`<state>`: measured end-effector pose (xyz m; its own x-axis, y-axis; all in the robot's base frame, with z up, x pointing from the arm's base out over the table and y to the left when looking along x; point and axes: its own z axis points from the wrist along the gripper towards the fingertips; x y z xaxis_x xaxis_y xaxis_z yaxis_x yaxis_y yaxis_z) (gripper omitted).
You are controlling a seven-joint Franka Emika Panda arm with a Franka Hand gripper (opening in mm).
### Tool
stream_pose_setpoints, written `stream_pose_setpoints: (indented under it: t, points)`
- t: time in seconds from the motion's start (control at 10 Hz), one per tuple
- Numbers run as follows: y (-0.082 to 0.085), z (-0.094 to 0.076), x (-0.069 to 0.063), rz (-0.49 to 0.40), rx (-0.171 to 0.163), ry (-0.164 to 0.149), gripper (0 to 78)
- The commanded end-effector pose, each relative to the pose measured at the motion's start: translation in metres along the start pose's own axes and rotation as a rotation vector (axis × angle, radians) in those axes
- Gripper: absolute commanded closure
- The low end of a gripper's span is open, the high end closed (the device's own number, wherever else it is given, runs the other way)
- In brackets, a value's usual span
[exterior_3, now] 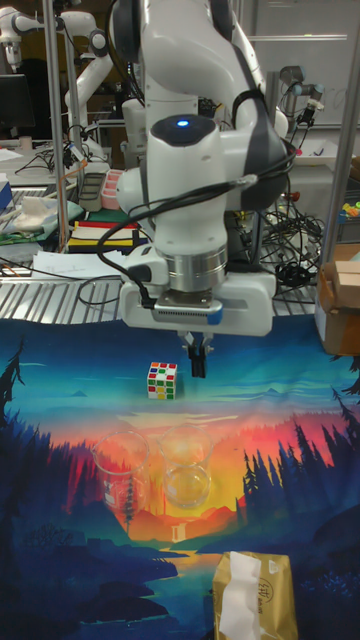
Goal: Pour the water from one cup into another empty cup
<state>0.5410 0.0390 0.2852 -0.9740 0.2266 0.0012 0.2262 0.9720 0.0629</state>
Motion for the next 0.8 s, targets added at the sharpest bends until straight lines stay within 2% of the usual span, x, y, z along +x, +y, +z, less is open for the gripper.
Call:
stream_pose_setpoints:
  t: [0.1, 0.3, 0.8]
  points:
    - [0.0001, -0.0015, -0.0006, 0.042, -0.033, 0.003, 77.6]
    - [0.0001, -0.0015, -0.0006, 0.036, -0.031, 0.040, 77.6]
    - [0.0001, -0.0015, -0.0006, 0.005, -0.035, 0.039, 77.6]
